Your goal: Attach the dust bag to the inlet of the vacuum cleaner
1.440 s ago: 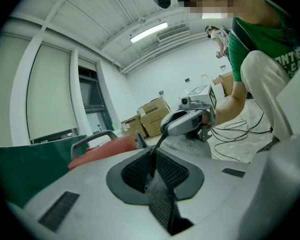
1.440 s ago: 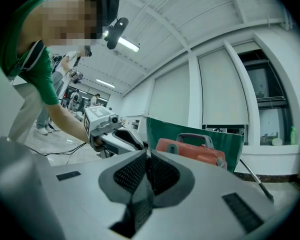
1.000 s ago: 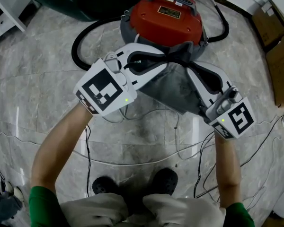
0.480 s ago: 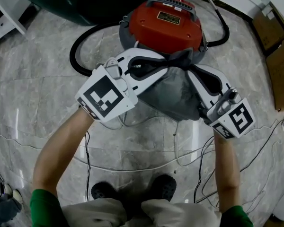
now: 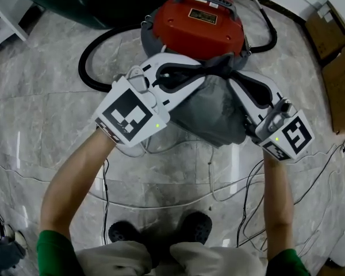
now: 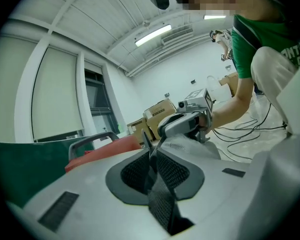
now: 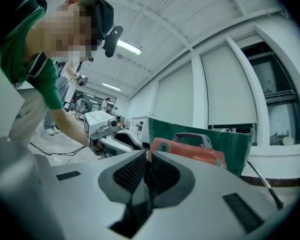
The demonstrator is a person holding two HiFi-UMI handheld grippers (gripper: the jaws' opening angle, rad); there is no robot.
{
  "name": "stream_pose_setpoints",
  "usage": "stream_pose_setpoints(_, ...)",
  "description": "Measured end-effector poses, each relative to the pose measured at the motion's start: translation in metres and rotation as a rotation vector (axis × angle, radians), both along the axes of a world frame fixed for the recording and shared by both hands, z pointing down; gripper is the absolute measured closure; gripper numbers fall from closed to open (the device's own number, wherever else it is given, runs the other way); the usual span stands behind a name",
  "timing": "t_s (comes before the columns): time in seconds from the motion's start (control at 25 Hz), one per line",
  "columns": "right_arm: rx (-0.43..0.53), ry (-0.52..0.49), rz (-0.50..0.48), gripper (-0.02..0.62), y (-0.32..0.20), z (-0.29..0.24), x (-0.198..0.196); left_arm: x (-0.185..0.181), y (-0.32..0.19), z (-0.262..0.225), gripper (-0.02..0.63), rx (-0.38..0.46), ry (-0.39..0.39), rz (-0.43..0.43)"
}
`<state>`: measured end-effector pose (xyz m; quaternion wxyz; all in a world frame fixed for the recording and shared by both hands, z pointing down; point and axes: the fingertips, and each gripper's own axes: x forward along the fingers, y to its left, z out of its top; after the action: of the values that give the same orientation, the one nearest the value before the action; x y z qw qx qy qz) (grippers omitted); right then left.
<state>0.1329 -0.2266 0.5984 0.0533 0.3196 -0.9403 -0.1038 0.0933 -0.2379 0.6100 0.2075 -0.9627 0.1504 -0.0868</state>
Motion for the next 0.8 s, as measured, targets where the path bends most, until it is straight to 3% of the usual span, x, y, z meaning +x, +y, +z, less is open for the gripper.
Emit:
stream_pose_setpoints(0.32,-0.022,-0.121,0.047,0.563,-0.009,-0.004,0.020,0.015,-0.010,-0.004,0.563,0.042,-0.032,-0.033)
stream_pose_setpoints(0.56,-0.043,-0.083,0.056,0.561,-0.004,-0.001,0.013,0.009,-0.004,0.000,0.563,0.022,-0.028,-0.009)
stream_pose_setpoints(0.8,-0.042,-0.108,0.134,0.556,0.007,-0.001,0.020,0.000,0.001,-0.011,0.565,0.049,-0.006,-0.024)
